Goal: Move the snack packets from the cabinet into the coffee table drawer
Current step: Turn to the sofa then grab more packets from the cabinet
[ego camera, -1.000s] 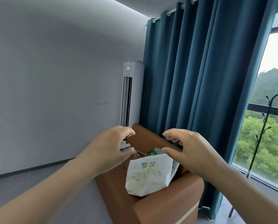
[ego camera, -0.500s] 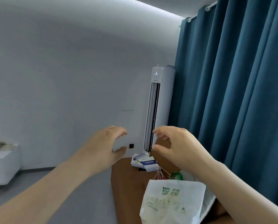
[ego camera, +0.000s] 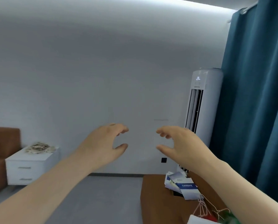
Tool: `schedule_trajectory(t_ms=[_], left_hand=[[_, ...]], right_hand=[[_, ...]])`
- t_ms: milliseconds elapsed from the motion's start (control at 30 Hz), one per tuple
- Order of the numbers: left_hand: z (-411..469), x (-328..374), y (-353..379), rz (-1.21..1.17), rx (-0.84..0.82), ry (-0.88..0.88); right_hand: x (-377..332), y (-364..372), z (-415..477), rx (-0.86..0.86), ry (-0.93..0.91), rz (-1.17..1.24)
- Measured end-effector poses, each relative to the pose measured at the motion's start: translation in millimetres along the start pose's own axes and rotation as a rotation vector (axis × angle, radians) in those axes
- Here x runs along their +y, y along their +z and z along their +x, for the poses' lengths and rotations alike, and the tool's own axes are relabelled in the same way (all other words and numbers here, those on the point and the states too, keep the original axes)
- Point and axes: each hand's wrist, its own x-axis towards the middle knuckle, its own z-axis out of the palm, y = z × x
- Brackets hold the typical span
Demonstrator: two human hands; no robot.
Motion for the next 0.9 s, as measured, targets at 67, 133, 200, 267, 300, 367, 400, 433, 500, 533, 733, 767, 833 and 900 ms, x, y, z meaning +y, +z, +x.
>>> schedule_trajectory(t_ms=[67, 133, 200, 267, 300, 367, 400, 433, 500, 533, 733, 767, 833, 900], left_hand=[[22.2, -26.9, 2.3, 0.012, 0.002, -0.012], [41.5, -53.7, 9.1, 0.029, 0.006, -0.018], [59.4, -79.3, 19.7, 0.037, 0.002, -0.040], [77.6, -103.0, 32.9, 0.039, -0.001, -0.065], [87.0, -113.2, 39.8, 0.045, -0.003, -0.072], [106.8, -131.3, 54.5, 0.064, -0.013, -0.084], [117.5, -139.5, 62.6, 0.072, -0.016, -0.089], [128.8, -147.6, 71.1, 0.081, -0.013, -0.091], [150.6, -162.8, 89.0, 0.090, -0.008, -0.109], [161.4, -170.1, 97.7, 0.092, -0.008, -0.121], [223.6, -216.7, 143.1, 0.132, 0.007, -0.187], [231.8, -224.9, 150.0, 0.140, 0.008, -0.198], [246.5, -243.3, 162.6, 0.141, 0.008, -0.228], [260.8, -265.5, 172.7, 0.157, 0.000, -0.255]], right_hand=[[2.0, 14.7, 36.4, 0.002, -0.012, 0.008], [5.0, 31.2, 69.3, 0.009, -0.021, 0.016], [10.1, 50.1, 100.4, 0.002, -0.029, 0.026], [17.4, 70.3, 129.7, -0.009, -0.040, 0.038], [21.5, 80.3, 143.5, -0.012, -0.047, 0.044], [30.5, 100.0, 170.3, -0.023, -0.059, 0.059], [36.1, 109.9, 183.7, -0.027, -0.066, 0.064], [42.6, 119.9, 197.9, -0.029, -0.076, 0.067], [57.0, 138.3, 225.9, -0.031, -0.093, 0.079], [64.7, 147.3, 240.1, -0.026, -0.099, 0.090], [103.0, 197.9, 328.0, -0.029, -0.166, 0.137], [106.7, 207.1, 342.6, -0.030, -0.184, 0.142], [110.3, 226.7, 372.4, -0.041, -0.217, 0.152], [110.4, 247.9, 402.0, -0.065, -0.244, 0.165]])
